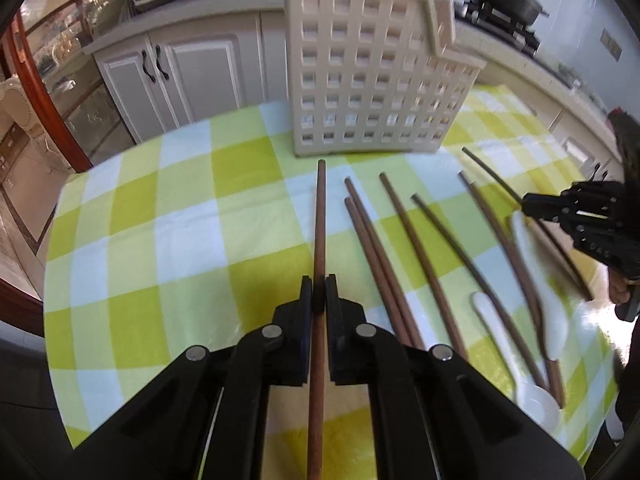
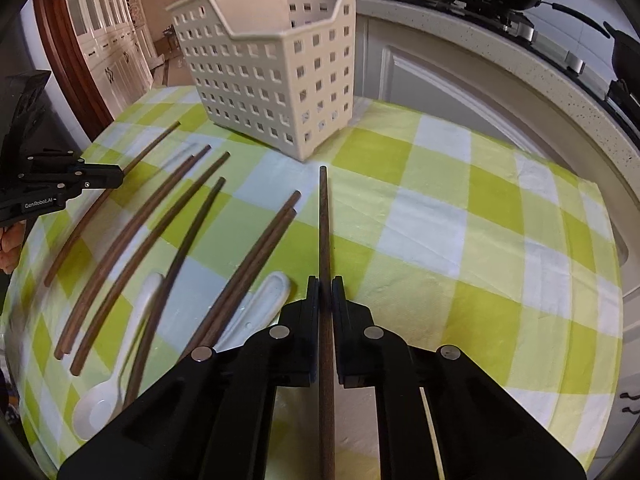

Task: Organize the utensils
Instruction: 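Lift the held chopsticks upright with both tools and carry them over the white basket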

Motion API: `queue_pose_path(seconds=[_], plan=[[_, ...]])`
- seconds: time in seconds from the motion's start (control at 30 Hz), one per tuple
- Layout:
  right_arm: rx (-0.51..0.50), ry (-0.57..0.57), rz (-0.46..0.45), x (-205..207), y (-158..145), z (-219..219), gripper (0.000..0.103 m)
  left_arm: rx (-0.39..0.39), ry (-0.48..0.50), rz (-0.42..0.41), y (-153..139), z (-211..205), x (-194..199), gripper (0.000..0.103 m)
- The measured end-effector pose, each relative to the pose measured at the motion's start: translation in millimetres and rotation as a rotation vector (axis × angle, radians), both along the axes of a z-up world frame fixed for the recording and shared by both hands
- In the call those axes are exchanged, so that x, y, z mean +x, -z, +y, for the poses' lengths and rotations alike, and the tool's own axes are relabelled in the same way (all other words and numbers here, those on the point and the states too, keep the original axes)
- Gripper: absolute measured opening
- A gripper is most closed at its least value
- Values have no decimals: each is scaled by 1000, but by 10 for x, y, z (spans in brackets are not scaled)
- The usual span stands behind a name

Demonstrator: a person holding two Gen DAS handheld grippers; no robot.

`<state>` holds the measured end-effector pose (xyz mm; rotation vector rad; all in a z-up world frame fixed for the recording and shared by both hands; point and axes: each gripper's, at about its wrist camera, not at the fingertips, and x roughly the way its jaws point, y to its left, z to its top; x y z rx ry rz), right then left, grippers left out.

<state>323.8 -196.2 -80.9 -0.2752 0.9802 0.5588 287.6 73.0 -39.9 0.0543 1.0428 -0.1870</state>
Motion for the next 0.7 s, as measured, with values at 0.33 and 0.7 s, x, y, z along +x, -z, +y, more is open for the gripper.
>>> queue_pose_path(seconds=[0.33,0.7], plan=[[117,35,-83,-206,-502,-186,9,-65,0,-124,-503,46,-418,6],[196,63,-198,-442,-1079,-327,9,-88,17,-240,-1050,-80,-675,6]])
